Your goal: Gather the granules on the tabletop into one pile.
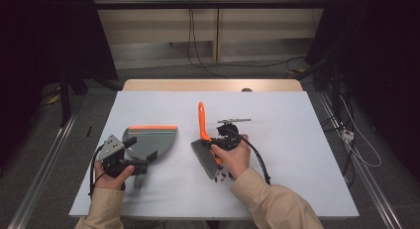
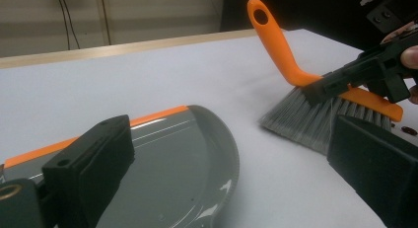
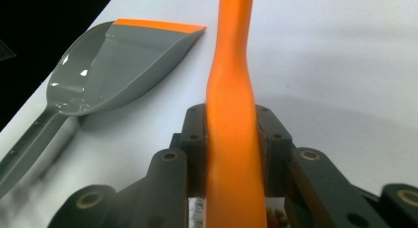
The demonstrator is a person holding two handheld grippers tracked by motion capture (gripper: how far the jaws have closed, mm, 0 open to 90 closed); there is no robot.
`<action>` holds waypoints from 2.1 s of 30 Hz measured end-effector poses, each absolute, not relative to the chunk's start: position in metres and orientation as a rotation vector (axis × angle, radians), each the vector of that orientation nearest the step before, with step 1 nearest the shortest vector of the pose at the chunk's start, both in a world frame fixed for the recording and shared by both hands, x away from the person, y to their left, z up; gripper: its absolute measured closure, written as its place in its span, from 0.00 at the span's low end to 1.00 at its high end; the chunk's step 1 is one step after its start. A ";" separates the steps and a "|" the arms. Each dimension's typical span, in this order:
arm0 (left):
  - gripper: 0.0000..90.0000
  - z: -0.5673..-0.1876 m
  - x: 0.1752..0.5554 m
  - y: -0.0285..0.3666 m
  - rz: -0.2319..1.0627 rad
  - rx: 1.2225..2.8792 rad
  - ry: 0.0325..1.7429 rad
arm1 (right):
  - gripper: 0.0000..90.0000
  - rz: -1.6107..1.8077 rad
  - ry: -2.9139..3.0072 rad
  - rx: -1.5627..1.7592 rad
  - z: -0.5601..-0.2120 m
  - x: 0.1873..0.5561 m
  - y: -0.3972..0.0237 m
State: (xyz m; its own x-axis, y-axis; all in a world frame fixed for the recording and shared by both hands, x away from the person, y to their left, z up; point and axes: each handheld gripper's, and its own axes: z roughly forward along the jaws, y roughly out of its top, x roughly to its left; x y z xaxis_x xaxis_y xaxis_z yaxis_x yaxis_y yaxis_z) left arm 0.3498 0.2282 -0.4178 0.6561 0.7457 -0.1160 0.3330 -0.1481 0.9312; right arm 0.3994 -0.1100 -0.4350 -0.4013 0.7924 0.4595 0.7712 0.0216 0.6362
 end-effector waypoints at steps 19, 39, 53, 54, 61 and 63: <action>0.04 -0.418 0.350 0.228 0.455 1.741 0.874 | 0.79 1.331 2.160 1.784 -0.434 0.394 -0.141; 0.04 -0.418 0.351 0.226 0.454 1.746 0.874 | 0.79 1.409 2.094 1.820 -0.426 0.393 -0.165; 0.04 -0.418 0.351 0.225 0.455 1.750 0.870 | 0.79 1.581 2.170 1.808 -0.421 0.384 -0.121; 0.04 -0.418 0.351 0.225 0.453 1.747 0.873 | 0.79 1.587 2.183 1.812 -0.422 0.383 -0.117; 0.04 -0.418 0.351 0.226 0.455 1.749 0.870 | 0.79 1.491 2.249 1.804 -0.439 0.383 -0.105; 0.04 -0.418 0.351 0.226 0.458 1.751 0.869 | 0.79 1.475 2.241 1.819 -0.439 0.383 -0.112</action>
State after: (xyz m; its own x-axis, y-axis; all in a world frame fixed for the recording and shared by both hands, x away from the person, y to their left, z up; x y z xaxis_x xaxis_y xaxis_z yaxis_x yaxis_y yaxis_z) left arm 0.3508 0.2261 -0.4181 0.6592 0.7440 -0.1092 0.3307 -0.1564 0.9307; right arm 0.3835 -0.1117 -0.4394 -0.3667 0.7288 0.5783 0.8194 -0.0414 0.5717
